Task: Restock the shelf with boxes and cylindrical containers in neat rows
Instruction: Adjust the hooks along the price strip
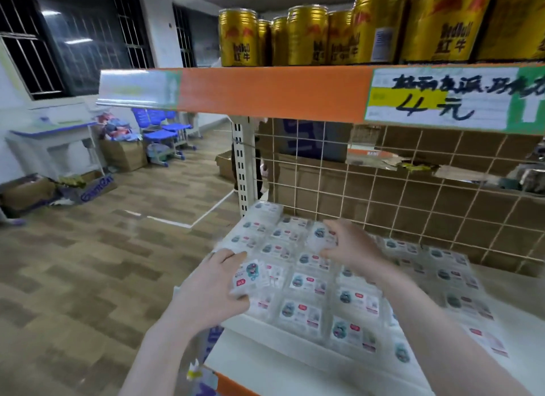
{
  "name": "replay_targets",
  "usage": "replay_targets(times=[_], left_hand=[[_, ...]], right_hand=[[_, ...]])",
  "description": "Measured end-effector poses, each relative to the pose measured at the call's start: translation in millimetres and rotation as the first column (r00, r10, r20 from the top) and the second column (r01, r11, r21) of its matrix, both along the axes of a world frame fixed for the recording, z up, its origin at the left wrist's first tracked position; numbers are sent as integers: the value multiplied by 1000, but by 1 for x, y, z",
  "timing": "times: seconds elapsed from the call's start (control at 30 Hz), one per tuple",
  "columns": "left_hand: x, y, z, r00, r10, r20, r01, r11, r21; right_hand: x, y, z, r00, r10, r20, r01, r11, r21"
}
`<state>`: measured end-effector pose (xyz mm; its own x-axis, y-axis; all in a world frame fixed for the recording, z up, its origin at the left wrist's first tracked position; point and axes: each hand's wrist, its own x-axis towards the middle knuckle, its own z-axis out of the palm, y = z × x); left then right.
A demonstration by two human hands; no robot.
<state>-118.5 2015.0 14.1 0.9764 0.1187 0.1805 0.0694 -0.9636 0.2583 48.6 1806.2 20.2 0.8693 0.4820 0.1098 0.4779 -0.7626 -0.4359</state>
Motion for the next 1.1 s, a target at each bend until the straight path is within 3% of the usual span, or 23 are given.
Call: replay_targets(times=[0.17, 0.37, 0.8, 1.1], left_hand=[[4, 45, -2, 1000, 20, -25, -20, 1000, 5], [14, 69, 0, 1000, 19, -10, -19, 999, -28], [31, 83, -8, 1000, -5, -20, 4, 998, -55], [35, 86, -13, 1000, -11, -16, 10, 998, -64]], right_hand=[[34, 48, -5, 1000, -1, 10, 0, 1000, 19], [66, 78, -16, 993, 9, -121, -7, 1000, 19], [102, 110, -27, 996, -8, -88, 2, 998, -68], [114, 109, -32, 992, 5, -123, -9, 999, -39]])
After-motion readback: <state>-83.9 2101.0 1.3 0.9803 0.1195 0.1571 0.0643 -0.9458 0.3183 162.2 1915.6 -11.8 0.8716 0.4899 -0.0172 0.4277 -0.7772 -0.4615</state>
